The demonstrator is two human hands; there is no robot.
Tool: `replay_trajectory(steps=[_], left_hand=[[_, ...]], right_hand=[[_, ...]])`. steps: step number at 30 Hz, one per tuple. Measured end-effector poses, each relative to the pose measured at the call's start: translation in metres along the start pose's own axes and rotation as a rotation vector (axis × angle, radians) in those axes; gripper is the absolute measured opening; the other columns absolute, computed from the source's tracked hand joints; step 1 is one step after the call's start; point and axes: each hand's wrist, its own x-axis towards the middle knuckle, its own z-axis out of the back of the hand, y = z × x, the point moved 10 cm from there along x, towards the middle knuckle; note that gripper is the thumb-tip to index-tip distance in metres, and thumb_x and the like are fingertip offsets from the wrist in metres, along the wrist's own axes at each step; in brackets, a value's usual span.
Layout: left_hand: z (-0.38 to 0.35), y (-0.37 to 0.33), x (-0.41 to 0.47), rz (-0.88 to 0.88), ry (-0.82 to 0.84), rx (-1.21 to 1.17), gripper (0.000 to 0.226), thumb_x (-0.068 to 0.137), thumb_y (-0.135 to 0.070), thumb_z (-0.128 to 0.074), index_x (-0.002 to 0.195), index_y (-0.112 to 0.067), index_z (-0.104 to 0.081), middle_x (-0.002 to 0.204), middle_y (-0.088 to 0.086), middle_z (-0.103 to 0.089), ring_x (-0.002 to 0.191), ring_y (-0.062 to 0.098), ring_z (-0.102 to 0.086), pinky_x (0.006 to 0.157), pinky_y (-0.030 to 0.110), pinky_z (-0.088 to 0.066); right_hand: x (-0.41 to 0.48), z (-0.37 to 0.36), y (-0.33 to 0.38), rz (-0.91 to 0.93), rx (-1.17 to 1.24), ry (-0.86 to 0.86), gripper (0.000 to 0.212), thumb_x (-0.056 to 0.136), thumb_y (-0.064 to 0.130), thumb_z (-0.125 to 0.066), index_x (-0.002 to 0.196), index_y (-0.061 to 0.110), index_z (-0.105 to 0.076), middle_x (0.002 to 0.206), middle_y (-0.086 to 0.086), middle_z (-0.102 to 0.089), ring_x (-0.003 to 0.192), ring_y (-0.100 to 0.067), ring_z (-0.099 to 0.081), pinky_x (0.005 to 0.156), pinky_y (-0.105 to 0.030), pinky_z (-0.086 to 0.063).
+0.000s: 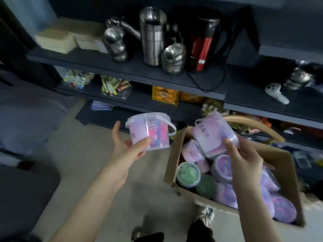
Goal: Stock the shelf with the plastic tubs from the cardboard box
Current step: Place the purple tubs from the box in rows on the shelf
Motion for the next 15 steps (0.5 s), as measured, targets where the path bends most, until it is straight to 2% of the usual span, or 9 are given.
replay_trajectory(steps=[1,3,6,7,10,12,15], left_hand=[[0.023,-0.025,-0.015,-0.06,0.005,0.015,0.108,0.06,-0.028,-0.08,0.14,-0.052,-0.012,0.106,-0.003,-0.067,0.098,0.014,-0.068,0.079,0.031,-0.053],[0.065,-0.075,-0.042,-0.169,0.015,0.024,0.116,0.059,-0.028,-0.088,0.14,-0.055,-0.01,0.112,-0.008,-0.065,0.103,0.011,-0.066,0.081,0.031,-0.053],[0.121,-0.148,-0.077,-0.323,-0.028,0.039,0.104,0.059,-0.034,-0.089,0.139,-0.052,-0.024,0.108,-0.019,-0.066,0.102,0.006,-0.065,0.087,0.034,-0.053],[0.138,-0.172,-0.086,-0.384,-0.057,0.05,0.099,0.057,-0.037,-0.087,0.136,-0.052,-0.029,0.111,-0.017,-0.064,0.102,0.006,-0.064,0.088,0.035,-0.052],[0.178,-0.234,-0.104,-0.577,-0.135,0.057,0.089,0.05,-0.045,-0.082,0.127,-0.051,-0.037,0.124,-0.005,-0.056,0.103,0.006,-0.061,0.078,0.029,-0.053],[0.198,-0.265,-0.106,-0.684,-0.172,0.05,0.086,0.05,-0.046,-0.083,0.123,-0.051,-0.039,0.12,-0.006,-0.056,0.095,-0.002,-0.062,0.07,0.021,-0.054],[0.223,-0.305,-0.095,-0.815,-0.251,0.06,0.083,0.052,-0.047,-0.085,0.121,-0.051,-0.038,0.119,-0.009,-0.055,0.092,-0.005,-0.063,0.067,0.014,-0.051]], right_hand=[[-0.013,-0.023,0.025,0.03,0.027,0.037,0.033,0.082,0.041,-0.072,0.109,0.023,-0.071,0.081,0.014,-0.072,0.071,0.005,-0.062,0.062,-0.01,-0.047],[-0.033,-0.072,0.079,0.092,0.104,0.121,0.028,0.083,0.034,-0.072,0.108,0.022,-0.072,0.088,0.018,-0.073,0.078,0.007,-0.064,0.065,-0.007,-0.046],[-0.054,-0.135,0.164,0.192,0.209,0.261,0.025,0.083,0.027,-0.072,0.108,0.025,-0.072,0.097,0.019,-0.073,0.088,0.006,-0.066,0.068,-0.005,-0.047],[-0.06,-0.152,0.192,0.231,0.233,0.299,0.026,0.084,0.028,-0.072,0.11,0.026,-0.072,0.099,0.017,-0.073,0.09,0.005,-0.067,0.068,-0.006,-0.048],[-0.069,-0.194,0.266,0.343,0.304,0.384,0.024,0.085,0.029,-0.07,0.109,0.03,-0.072,0.102,0.012,-0.074,0.092,0.0,-0.068,0.07,-0.009,-0.05],[-0.071,-0.218,0.306,0.42,0.322,0.422,0.022,0.086,0.031,-0.069,0.107,0.034,-0.071,0.104,0.012,-0.073,0.096,-0.002,-0.067,0.075,-0.011,-0.05],[-0.061,-0.25,0.351,0.515,0.348,0.442,0.021,0.086,0.036,-0.068,0.107,0.038,-0.069,0.108,0.014,-0.071,0.1,-0.001,-0.065,0.077,-0.009,-0.048]])
